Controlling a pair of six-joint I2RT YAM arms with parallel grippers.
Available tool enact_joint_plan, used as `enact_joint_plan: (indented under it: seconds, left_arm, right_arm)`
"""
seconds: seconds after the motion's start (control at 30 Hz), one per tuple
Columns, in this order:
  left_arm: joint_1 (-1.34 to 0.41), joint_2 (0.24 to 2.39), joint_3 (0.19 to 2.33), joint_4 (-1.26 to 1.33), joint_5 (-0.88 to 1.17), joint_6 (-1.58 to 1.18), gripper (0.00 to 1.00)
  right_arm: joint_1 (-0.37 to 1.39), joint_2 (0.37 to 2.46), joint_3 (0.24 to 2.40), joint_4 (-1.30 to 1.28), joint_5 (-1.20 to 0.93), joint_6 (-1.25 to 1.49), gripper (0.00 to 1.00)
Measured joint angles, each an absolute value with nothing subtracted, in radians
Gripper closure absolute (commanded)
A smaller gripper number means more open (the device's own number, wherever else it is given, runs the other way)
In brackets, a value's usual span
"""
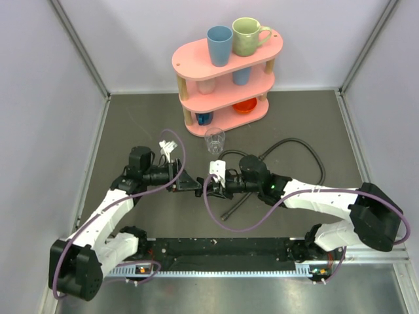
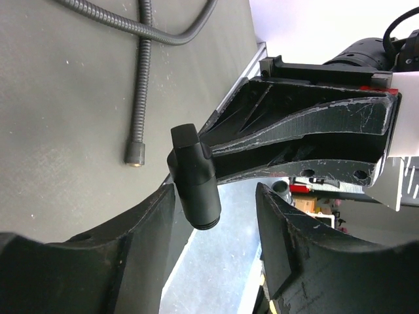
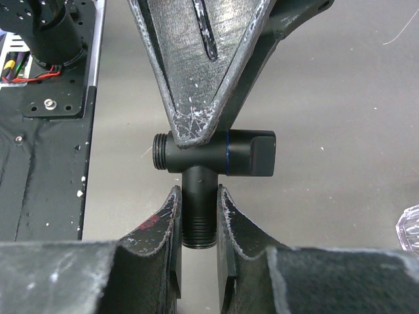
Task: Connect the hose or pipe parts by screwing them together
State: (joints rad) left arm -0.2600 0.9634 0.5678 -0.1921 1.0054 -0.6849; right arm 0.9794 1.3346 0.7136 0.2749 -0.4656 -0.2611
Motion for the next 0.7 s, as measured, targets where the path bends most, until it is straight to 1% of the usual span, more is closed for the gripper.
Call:
enact_joint_plan:
  seconds: [0.13, 0.3, 0.63, 0.7]
  left_arm:
    - [-0.266, 0.979, 0.568, -0.191, 1.005, -0.683, 0.39]
    - [-0.276, 1.001, 0.568, -0.191, 1.001, -0.682, 0.41]
    - [-0.301, 1.032, 0.564, -0.184, 0.975, -0.69, 0.49]
    - [-0.302, 1.032, 0.56, -0.178, 0.976, -0.7, 0.59]
  right_arm:
    - [0.979, 1.334, 0.714, 0.276, -0.468, -0.261, 1.0]
    - [0.979, 1.334, 0.714, 0.276, -0.474, -0.261, 1.0]
    - [0.986, 1.334, 0.714, 0.292, -0.473, -0.26, 1.0]
    - [0.986, 1.334, 0.714, 0.295, -0.473, -0.26, 1.0]
